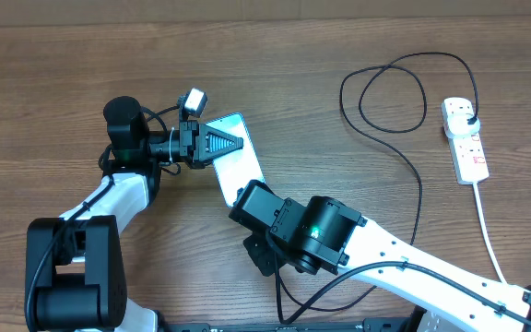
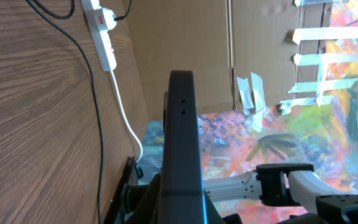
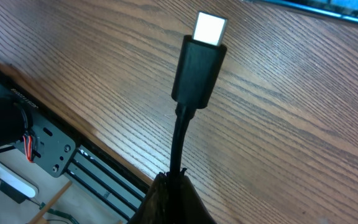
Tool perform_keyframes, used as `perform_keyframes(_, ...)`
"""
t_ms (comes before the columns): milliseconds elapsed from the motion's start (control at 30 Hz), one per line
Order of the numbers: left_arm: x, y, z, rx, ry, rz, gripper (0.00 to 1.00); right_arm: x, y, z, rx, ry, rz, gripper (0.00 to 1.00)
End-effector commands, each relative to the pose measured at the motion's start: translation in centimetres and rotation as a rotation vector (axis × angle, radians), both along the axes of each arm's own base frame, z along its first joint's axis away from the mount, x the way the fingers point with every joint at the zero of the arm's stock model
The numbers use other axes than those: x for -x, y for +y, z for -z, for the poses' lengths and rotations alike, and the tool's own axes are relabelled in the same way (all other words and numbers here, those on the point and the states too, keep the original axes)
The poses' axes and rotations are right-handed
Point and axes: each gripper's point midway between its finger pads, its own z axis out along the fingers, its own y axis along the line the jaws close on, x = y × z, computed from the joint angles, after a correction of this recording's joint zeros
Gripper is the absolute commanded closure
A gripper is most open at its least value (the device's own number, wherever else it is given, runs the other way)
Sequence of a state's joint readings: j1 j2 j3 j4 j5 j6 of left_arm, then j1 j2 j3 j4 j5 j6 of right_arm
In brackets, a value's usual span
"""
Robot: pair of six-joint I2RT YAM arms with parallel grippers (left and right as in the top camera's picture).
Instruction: Plug charger to phone and switch on socket
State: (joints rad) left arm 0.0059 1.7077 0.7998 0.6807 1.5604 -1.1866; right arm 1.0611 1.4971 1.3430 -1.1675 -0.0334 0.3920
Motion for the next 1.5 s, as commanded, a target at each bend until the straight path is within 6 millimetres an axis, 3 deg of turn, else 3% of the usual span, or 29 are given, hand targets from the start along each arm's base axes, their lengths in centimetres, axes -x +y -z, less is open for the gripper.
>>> perform_keyframes(0,0.26,-0.21,-0.58,0.005,0.005,0.028,0.96,-0.28,-0.17,0.15,0.009,-0.008,0.012,0.96)
perform_keyframes(1167,0.26,-0.21,-0.58,0.005,-0.048,0.028,0.96,-0.71,-0.05,0.06,-0.003,-0.009,0.087,0.96)
perform_keyframes(1467,0.25,-0.21,-0.58,0.005,0.048,0.028,0.96,-0.42,-0.56,0.24,0.019,0.003,0.088,0.96)
